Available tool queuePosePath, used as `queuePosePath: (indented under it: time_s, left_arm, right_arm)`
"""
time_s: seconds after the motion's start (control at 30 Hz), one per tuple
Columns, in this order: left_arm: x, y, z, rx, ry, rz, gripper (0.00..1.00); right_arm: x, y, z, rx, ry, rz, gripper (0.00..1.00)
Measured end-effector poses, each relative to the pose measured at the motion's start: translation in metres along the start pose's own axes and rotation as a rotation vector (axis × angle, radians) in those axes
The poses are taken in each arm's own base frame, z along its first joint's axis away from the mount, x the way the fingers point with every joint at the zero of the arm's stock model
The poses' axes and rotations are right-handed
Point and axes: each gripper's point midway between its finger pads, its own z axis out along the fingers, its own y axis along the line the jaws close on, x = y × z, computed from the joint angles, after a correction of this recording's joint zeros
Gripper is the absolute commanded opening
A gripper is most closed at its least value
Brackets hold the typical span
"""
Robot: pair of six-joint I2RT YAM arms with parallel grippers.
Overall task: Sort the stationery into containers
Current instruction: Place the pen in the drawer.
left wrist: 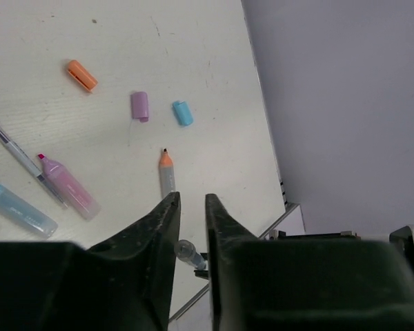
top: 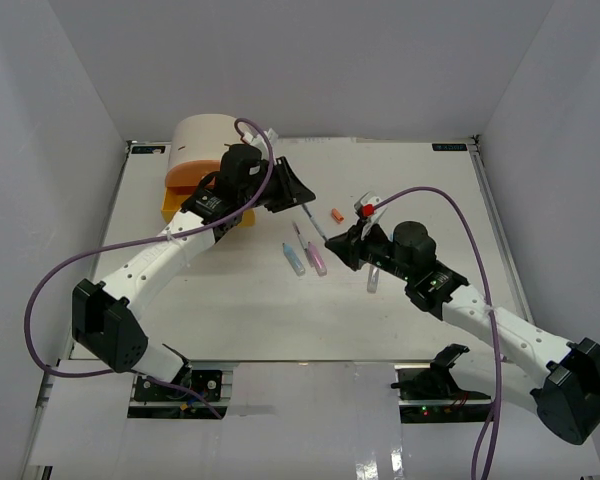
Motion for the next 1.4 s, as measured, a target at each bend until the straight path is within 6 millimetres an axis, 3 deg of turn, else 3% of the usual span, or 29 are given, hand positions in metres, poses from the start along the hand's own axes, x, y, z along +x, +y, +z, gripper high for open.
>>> queuePosePath:
  time_s: [0.07,0.2,0.27,0.3,0.43,0.57,0.67,0.77,0.9,1.0,1.13,1.4]
  left_arm:
    - [0.000,-0.001,0.000,0.002,-0.003,0.002,0.16]
    - [-0.002,-0.002,0.001,0.004,-0.011,0.006,0.06]
    - [-0.004,-0.002,0.000,0.001,-0.023,0.008,0.04]
    - [-0.006,-0.002,0.000,-0.001,-0.031,0.009,0.04]
    - [-0.013,0.005,-0.008,-0.028,-0.082,0.010,0.03]
    - [-0.033,0.030,-0.032,-0.082,-0.172,-0.014,0.03]
    - [-0.073,0.074,-0.068,-0.172,-0.321,-0.074,0.03]
    - [-0.108,0.118,-0.113,-0.271,-0.484,-0.136,0.05]
    - [-0.135,0.148,-0.150,-0.332,-0.623,-0.179,0.06]
    - [-0.141,0.171,-0.159,-0.361,-0.666,-0.217,0.13]
    - [-0.141,0.200,-0.153,-0.400,-0.669,-0.271,0.25]
    - [-0.137,0.235,-0.136,-0.443,-0.645,-0.334,0.62]
  right_arm:
    - [0.002,0.001,0.001,-0.005,0.007,-0.001,0.15]
    - [0.004,0.001,0.004,-0.007,0.009,-0.003,0.25]
    - [0.003,0.001,0.004,-0.007,0.006,-0.001,0.47]
    - [0.003,0.000,0.004,-0.006,0.006,-0.004,0.65]
    - [0.004,-0.001,0.004,0.002,0.011,-0.001,0.84]
    - [0.010,-0.005,0.003,0.025,0.034,0.003,1.00]
    - [0.015,-0.008,0.001,0.043,0.055,0.010,0.91]
    - [0.014,-0.009,-0.003,0.060,0.053,0.020,0.90]
    - [0.014,-0.011,-0.006,0.076,0.047,0.026,0.90]
    - [0.021,-0.014,-0.008,0.092,0.068,0.031,0.90]
    - [0.025,-0.015,-0.009,0.101,0.087,0.035,0.90]
    - [0.031,-0.017,-0.007,0.107,0.107,0.036,0.92]
